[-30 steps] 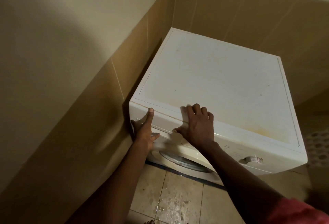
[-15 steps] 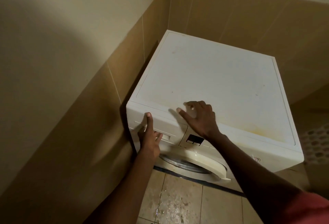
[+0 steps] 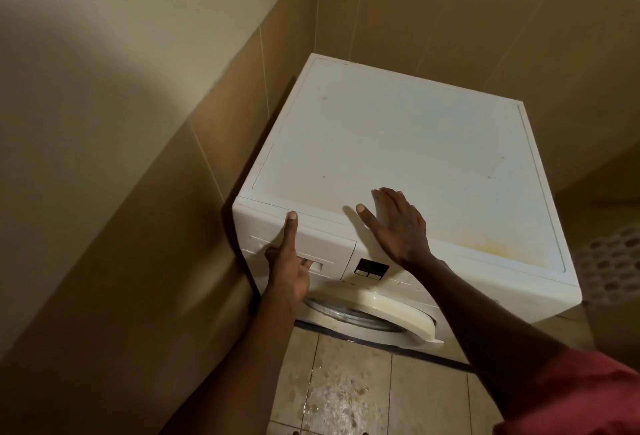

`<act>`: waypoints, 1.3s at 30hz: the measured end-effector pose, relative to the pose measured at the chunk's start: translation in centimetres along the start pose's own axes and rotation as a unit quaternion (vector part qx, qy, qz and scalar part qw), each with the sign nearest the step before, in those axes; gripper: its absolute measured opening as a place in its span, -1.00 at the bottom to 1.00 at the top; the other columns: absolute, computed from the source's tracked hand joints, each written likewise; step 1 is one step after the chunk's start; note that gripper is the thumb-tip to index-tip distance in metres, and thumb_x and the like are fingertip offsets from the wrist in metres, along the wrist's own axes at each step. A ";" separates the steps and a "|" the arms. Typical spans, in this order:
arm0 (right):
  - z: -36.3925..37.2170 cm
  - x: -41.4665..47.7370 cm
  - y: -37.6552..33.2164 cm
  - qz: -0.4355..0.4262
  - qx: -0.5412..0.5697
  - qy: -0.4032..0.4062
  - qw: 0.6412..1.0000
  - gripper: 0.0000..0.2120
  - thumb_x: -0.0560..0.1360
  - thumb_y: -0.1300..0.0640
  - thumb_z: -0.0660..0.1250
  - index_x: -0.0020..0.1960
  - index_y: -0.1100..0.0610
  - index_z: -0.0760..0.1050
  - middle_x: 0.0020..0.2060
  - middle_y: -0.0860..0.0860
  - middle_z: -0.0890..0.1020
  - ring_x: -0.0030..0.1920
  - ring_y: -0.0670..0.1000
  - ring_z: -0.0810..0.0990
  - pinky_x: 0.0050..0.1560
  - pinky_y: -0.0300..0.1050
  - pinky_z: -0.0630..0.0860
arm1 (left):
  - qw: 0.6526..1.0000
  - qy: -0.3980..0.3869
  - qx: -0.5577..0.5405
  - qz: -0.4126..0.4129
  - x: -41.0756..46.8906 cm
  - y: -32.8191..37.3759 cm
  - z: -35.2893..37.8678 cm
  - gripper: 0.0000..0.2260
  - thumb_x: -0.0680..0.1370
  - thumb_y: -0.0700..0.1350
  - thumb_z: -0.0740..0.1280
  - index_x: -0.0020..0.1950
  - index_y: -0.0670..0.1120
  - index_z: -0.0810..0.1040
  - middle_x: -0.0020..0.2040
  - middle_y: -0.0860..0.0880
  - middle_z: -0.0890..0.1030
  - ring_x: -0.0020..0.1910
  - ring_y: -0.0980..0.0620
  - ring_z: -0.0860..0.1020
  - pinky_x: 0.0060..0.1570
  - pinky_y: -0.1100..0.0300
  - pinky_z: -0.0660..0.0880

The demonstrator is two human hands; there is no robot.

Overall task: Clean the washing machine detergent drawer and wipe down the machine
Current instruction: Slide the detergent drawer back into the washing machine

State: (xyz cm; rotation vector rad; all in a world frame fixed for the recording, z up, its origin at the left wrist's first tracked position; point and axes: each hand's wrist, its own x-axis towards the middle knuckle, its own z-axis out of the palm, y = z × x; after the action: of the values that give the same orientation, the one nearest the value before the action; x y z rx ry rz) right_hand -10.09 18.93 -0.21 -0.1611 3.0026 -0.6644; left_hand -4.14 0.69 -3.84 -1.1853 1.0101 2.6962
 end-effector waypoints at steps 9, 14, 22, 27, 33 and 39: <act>-0.2 -0.4 -0.1 0.006 -0.017 -0.015 1.000 -0.31 0.52 -0.39 -0.03 0.51 -0.02 0.17 0.52 -0.09 0.17 0.55 -0.03 0.00 0.51 0.03 -0.01 | 0.999 0.014 -0.037 -0.013 -3.2 -1.2 -3.8 -0.30 0.42 0.02 0.46 0.50 0.08 0.25 0.31 -0.15 0.55 0.24 -0.14 0.55 -0.18 0.09 0.62; -0.1 -0.1 -0.6 0.004 -0.022 -0.035 0.999 -0.21 0.45 -0.46 -0.12 0.42 0.06 0.28 0.45 -0.02 0.30 0.46 0.08 0.20 0.42 0.14 0.18 | 0.999 0.011 -0.011 -0.044 -5.3 -1.0 -5.9 -0.43 0.52 -0.04 0.40 0.48 0.00 0.28 0.29 -0.23 0.52 0.27 -0.19 0.52 0.11 -0.05 0.52; 0.7 -4.5 -5.6 -0.112 0.087 0.067 0.988 -0.64 0.46 0.26 0.27 0.25 0.12 0.50 0.14 0.05 0.57 0.18 0.08 0.47 0.13 -0.08 0.41 | 0.997 0.030 -0.009 -0.068 -7.8 -0.7 -8.1 -0.45 0.53 -0.09 0.40 0.48 -0.04 0.29 0.22 -0.22 0.56 0.19 -0.18 0.55 0.12 -0.07 0.51; 2.0 -6.2 -7.3 -0.137 0.034 -0.020 0.990 -0.73 0.51 0.22 0.19 0.13 0.09 0.57 -0.01 0.02 0.62 0.03 0.06 0.54 -0.02 -0.02 0.51 | 0.997 0.024 0.005 -0.068 -9.5 -0.9 -9.4 -0.45 0.54 -0.12 0.39 0.48 -0.08 0.27 0.14 -0.21 0.58 0.10 -0.16 0.59 0.18 -0.10 0.50; 2.2 -7.5 -7.8 -0.137 0.022 -0.029 0.990 -0.71 0.50 0.23 0.15 0.09 0.11 0.59 0.02 0.05 0.64 0.06 0.11 0.55 0.01 0.04 0.54 | 0.997 0.023 0.016 -0.067 -10.8 -0.4 -9.8 -0.42 0.52 -0.15 0.42 0.48 -0.11 0.26 0.10 -0.23 0.57 0.06 -0.17 0.58 0.16 -0.11 0.51; 1.7 -7.8 -7.9 -0.148 0.034 -0.022 0.988 -0.71 0.48 0.24 0.19 0.13 0.09 0.58 0.05 0.03 0.62 0.09 0.08 0.54 0.04 0.02 0.53 | 0.998 0.017 0.022 -0.063 -11.0 -0.3 -10.0 -0.44 0.53 -0.15 0.41 0.47 -0.12 0.26 0.10 -0.24 0.57 0.04 -0.17 0.58 0.08 -0.10 0.53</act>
State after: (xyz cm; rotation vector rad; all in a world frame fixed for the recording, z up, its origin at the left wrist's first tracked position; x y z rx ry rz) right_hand -1.50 12.01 1.91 -0.6177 2.9343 -0.7749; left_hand 10.29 -2.41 -1.63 -1.2450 0.9601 2.5536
